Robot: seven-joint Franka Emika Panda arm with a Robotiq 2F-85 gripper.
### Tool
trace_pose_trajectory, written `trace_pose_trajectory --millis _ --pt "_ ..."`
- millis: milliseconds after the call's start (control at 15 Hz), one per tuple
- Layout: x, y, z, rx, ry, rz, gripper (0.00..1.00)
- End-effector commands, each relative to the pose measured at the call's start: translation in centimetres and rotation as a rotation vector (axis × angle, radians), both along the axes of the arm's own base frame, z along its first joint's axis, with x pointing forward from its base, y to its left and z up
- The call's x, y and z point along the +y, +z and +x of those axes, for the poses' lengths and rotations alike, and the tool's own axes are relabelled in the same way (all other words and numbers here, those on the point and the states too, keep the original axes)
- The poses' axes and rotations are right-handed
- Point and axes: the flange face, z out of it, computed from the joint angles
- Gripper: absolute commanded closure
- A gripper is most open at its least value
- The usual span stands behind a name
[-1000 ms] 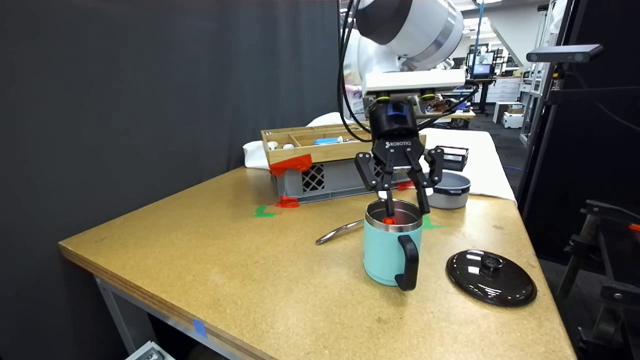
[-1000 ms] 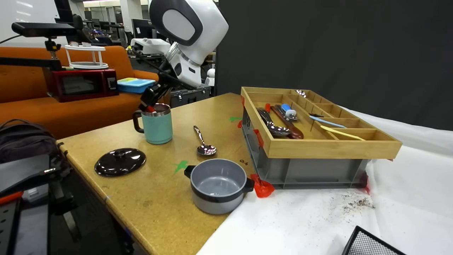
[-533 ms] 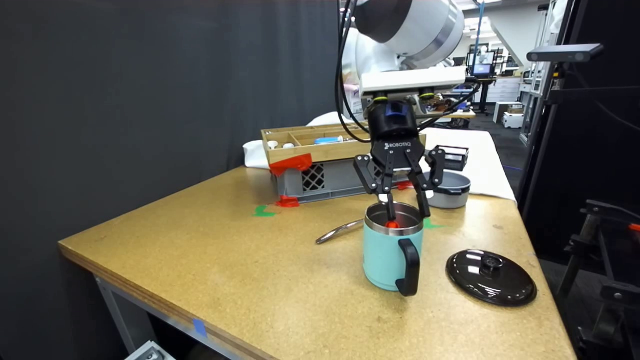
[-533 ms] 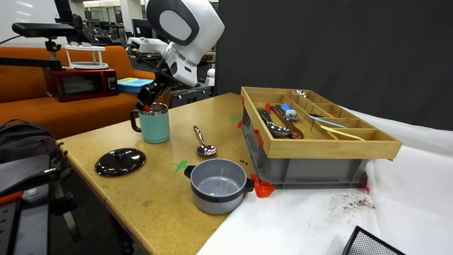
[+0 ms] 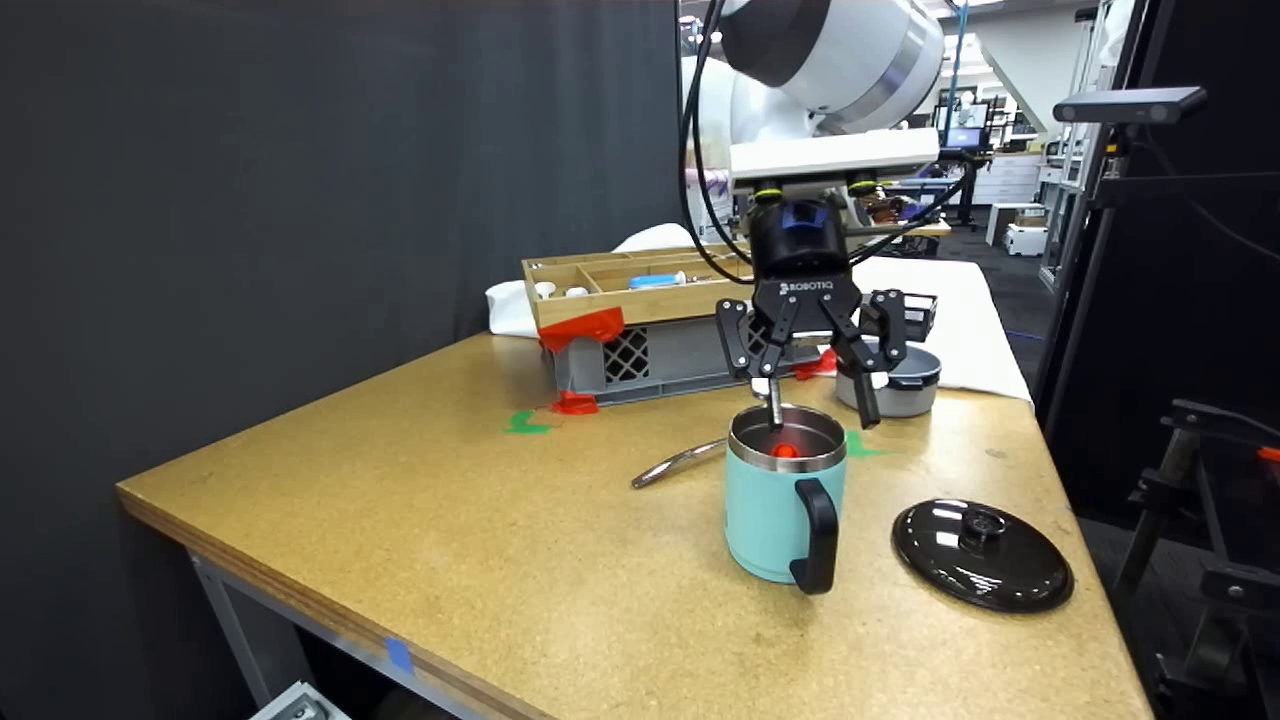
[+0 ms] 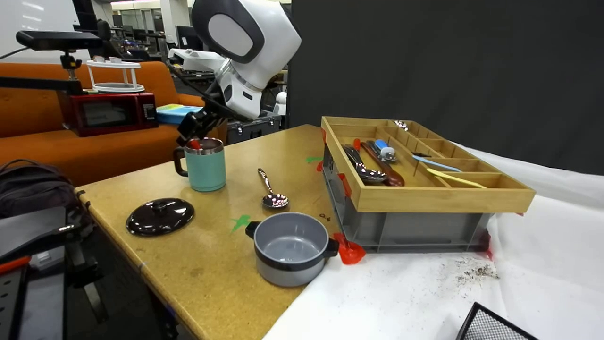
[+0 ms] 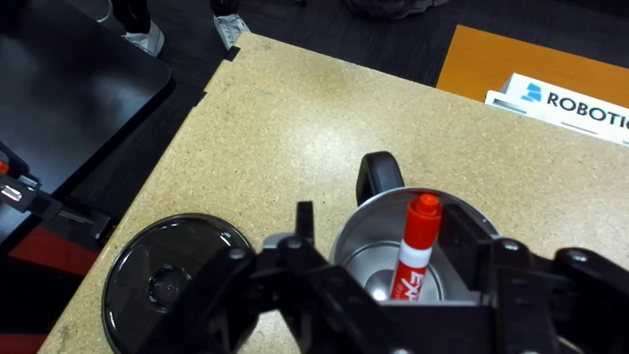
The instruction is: Move the marker from the cup to the bowl and then put the spoon on the table in the cup
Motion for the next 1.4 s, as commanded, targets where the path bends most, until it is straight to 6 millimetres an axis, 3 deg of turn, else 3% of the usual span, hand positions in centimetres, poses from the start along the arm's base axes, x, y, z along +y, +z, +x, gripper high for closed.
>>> trace_pose_trajectory --millis 0,67,467,1067,1267,1333 --pt "-1.1 1.2 -0.9 -0.002 -0.059 0.027 0.38" --pt "-1.2 1.5 -0.9 -0.005 -0.076 0.034 0.47" --pt "0.0 1.6 -0.6 -0.022 -0.133 0.057 0.37" --pt "0.0 -2.1 0.3 -0.077 -0.238 0.040 0.31" --pt "-0.2 -2.5 0.4 -0.090 -0.261 0.037 0.56" --pt "-0.2 -2.6 0.4 -0.094 -0.267 0.033 0.69"
